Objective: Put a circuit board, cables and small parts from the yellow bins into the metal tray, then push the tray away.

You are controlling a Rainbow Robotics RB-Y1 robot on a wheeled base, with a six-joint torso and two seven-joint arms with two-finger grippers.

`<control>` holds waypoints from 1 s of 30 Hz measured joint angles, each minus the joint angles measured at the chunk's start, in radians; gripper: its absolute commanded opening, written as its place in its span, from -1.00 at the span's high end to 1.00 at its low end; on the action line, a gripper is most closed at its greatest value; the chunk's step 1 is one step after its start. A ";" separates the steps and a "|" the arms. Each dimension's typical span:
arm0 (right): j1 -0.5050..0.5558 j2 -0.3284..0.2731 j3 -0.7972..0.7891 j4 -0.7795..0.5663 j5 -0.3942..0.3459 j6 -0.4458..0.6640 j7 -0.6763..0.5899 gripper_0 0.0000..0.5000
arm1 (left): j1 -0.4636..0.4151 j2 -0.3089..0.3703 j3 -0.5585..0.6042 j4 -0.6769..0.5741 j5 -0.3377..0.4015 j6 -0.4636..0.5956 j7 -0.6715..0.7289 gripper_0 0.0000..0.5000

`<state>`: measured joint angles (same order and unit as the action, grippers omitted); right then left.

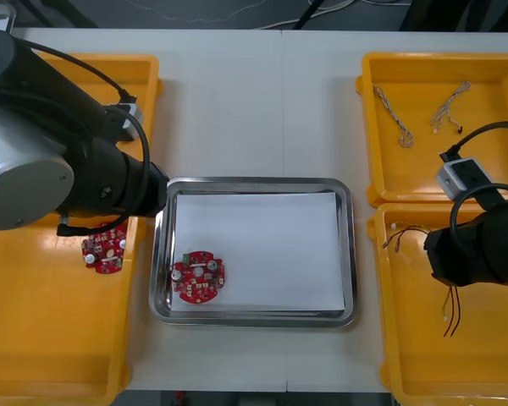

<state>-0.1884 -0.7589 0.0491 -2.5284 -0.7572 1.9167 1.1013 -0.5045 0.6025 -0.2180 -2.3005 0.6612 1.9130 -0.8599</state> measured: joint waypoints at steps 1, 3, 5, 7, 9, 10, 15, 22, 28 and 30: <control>-0.011 -0.002 0.017 0.000 0.001 0.000 0.000 1.00 | 0.000 0.000 0.015 0.009 0.006 0.000 -0.038 -1.00; -0.032 -0.006 0.051 0.000 0.002 0.000 0.000 1.00 | 0.000 0.000 0.047 0.029 0.015 0.000 -0.078 -1.00; -0.049 -0.010 0.085 0.000 0.003 0.000 0.000 1.00 | 0.000 0.000 0.079 0.049 0.017 0.000 -0.081 -1.00; -0.064 -0.016 0.119 0.000 0.005 0.000 0.000 1.00 | 0.000 0.001 0.110 0.071 0.017 0.000 -0.082 -1.00; -0.077 -0.023 0.153 0.000 0.012 0.000 0.000 1.00 | -0.001 0.001 0.136 0.093 0.015 0.000 -0.082 -1.00; -0.083 -0.027 0.171 0.000 0.015 0.000 0.000 1.00 | -0.001 0.001 0.148 0.104 0.011 0.000 -0.083 -1.00; -0.118 -0.044 0.268 0.000 0.043 0.000 0.000 1.00 | -0.001 0.007 0.185 0.129 -0.056 0.000 -0.125 -1.00; -0.183 -0.049 0.408 0.005 0.083 -0.001 0.000 1.00 | -0.001 0.030 0.217 0.157 -0.124 0.000 -0.296 -1.00; -0.237 -0.049 0.510 0.050 0.091 -0.064 -0.007 1.00 | -0.001 0.043 0.239 0.211 -0.193 -0.010 -0.336 -1.00; -0.256 -0.049 0.544 0.070 0.099 -0.079 -0.032 1.00 | -0.001 0.043 0.247 0.252 -0.195 -0.052 -0.344 -1.00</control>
<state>-0.4444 -0.8082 0.5933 -2.4586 -0.6581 1.8376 1.0695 -0.5054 0.6456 0.0287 -2.0484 0.4659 1.8613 -1.2037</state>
